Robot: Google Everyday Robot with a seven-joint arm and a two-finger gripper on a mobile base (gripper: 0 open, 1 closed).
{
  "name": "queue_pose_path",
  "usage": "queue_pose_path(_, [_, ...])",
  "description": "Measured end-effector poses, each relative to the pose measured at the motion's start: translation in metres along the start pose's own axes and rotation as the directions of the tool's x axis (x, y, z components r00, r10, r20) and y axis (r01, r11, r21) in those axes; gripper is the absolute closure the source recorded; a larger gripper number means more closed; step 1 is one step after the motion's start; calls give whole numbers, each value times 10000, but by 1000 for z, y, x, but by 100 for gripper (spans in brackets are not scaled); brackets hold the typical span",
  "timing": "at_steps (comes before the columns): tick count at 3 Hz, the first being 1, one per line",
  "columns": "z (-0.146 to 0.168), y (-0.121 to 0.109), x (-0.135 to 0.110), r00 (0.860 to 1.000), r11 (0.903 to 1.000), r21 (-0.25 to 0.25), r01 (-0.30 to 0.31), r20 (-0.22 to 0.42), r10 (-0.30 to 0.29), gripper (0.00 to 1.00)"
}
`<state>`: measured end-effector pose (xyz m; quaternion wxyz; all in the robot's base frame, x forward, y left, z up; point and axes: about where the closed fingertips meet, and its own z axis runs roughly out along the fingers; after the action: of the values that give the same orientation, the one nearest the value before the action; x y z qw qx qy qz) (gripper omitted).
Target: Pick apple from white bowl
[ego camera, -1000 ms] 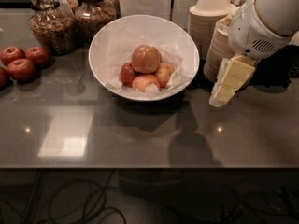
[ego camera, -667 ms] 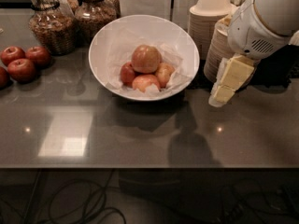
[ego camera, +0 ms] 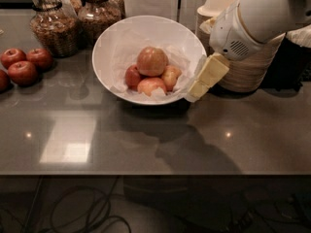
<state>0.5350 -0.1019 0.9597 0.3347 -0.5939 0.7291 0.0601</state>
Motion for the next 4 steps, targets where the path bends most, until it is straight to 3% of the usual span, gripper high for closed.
queue_pose_path(1, [20, -9, -34, 9904, 9983, -518, -269, 1342, 336, 0])
queue_pose_path(2, [41, -8, -53, 9765, 9934, -1091, -347, 2078, 570, 0])
queue_pose_path(4, [85, -8, -61, 9850, 9983, -582, 27, 1723, 74, 0])
